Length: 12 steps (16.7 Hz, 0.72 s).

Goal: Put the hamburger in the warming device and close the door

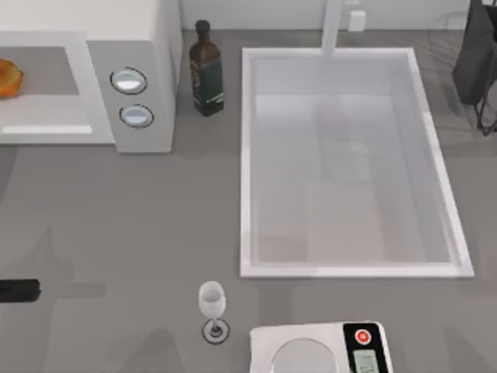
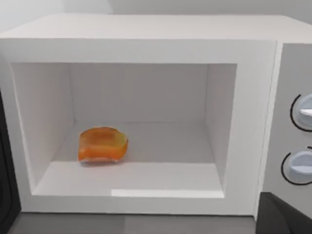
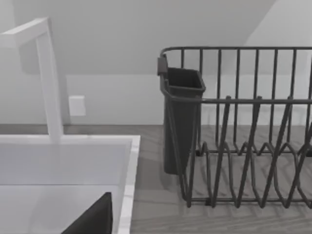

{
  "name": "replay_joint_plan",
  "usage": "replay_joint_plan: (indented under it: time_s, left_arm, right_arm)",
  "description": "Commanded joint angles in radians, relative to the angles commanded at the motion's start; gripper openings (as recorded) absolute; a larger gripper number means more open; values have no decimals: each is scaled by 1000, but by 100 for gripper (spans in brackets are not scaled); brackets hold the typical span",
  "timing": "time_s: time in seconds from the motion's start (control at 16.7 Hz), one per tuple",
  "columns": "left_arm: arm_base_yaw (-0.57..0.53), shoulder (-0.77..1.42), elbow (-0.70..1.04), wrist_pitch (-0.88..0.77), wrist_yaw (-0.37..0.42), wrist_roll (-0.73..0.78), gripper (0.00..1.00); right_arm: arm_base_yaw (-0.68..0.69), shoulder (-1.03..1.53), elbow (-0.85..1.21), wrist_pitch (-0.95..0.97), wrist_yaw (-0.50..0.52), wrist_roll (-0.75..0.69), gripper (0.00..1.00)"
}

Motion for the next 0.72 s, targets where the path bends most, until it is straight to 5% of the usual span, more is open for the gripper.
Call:
replay_joint_plan:
  time_s: [0.48,0.72]
  left_arm:
    - [53,16,-2,18,54,1,0]
    - [144,88,-21,107,145,1,0]
  right_arm:
    - [0,0,0,0,0,0,100]
    - [0,0,0,0,0,0,100]
